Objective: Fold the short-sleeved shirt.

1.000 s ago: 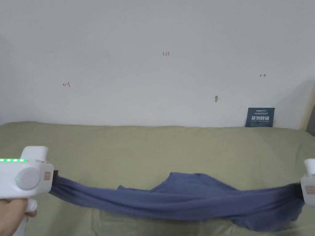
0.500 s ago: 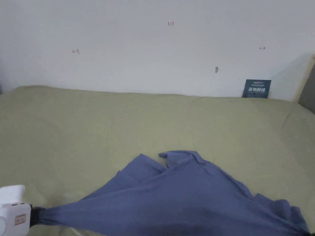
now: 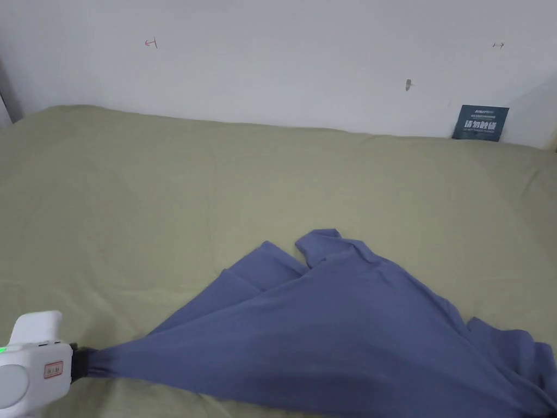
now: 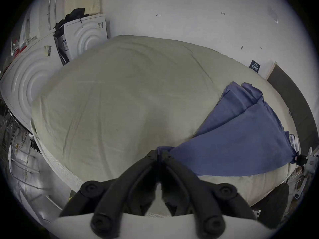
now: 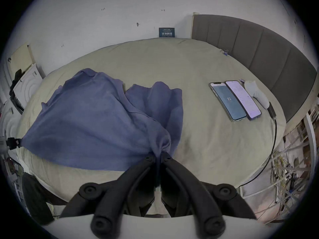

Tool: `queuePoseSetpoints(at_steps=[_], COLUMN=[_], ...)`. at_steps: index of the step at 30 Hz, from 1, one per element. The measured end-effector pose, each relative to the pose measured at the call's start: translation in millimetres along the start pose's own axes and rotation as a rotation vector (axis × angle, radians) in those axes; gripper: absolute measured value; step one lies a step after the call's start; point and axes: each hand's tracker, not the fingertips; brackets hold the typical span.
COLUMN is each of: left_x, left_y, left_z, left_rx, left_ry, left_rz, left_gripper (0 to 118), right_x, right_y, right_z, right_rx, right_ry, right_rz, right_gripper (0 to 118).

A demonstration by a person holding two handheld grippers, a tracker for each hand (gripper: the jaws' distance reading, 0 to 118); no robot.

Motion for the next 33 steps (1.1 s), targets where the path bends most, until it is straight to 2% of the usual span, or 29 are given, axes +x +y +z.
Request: queuePoseSetpoints(at_steps=[1, 2, 3, 4, 5, 8, 9, 10, 11, 12, 13, 14, 17, 19, 20, 21, 22, 23, 25, 33], left_x=[-1, -4, -3, -3, -2, -2, -3, -2, -2, -5, -7, -9, -23, -25, -28, -33, -33, -36, -40, -19], left_y=[0, -1, -2, -3, -5, -10, -13, -14, -16, -20, -22, -24, -29, -29, -29, -27, -22, -18, -12, 4], left_z=[2, 2, 1, 3, 7, 17, 21, 25, 29, 32, 32, 31, 29, 30, 28, 26, 28, 25, 13, -38], left_rx=[0.011, 0.02, 0.018, 0.022, 0.056, 0.063, 0.073, 0.077, 0.087, 0.1, 0.098, 0.095, 0.047, 0.038, 0.036, 0.034, 0.033, 0.02, -0.014, -0.088], left_ry=[-0.015, -0.03, -0.033, -0.028, -0.021, -0.006, 0.001, 0.014, 0.028, 0.033, 0.036, 0.04, 0.013, 0.008, 0.011, 0.01, -0.008, -0.045, -0.083, -0.039], left_rz=[-0.001, -0.005, -0.007, -0.014, -0.024, -0.043, -0.054, -0.06, -0.068, -0.079, -0.081, -0.079, -0.065, -0.067, -0.065, -0.052, -0.038, -0.02, -0.031, -0.168], left_gripper=[25, 60, 106, 118, 117, 116, 112, 100, 73, 18, 1, 1, 1, 5, 20, 65, 100, 100, 118, 115], right_x=[-2, -4, -6, -9, -13, -36, -49, -57, -69, -81, -95, -108, -144, -167, -169, -174, -178, -182, -211, -219], right_y=[0, 0, 1, 0, 3, -2, -8, -11, -16, -13, -18, -25, -38, -52, -55, -59, -60, -61, -72, -73], right_z=[2, 5, 6, 7, 22, 25, 27, 31, 36, 47, 53, 56, 70, 75, 65, 60, 56, 53, 60, 49], right_rx=[0.004, 0.014, 0.015, 0.009, 0.06, 0.045, 0.068, 0.068, 0.07, 0.084, 0.118, 0.144, 0.138, 0.14, 0.144, 0.145, 0.138, 0.141, 0.134, 0.088], right_ry=[-0.003, -0.007, 0.0, 0.014, 0.024, 0.068, 0.092, 0.103, 0.136, 0.164, 0.161, 0.148, 0.28, 0.282, 0.283, 0.296, 0.316, 0.327, 0.327, 0.323], right_rz=[0.003, 0.008, 0.01, 0.012, 0.016, 0.058, 0.084, 0.096, 0.122, 0.156, 0.178, 0.196, 0.217, 0.268, 0.286, 0.301, 0.317, 0.339, 0.36, 0.385], right_gripper=[29, 63, 112, 115, 110, 113, 110, 97, 67, 13, 0, 0, 0, 0, 0, 0, 0, 0, 0, 0])
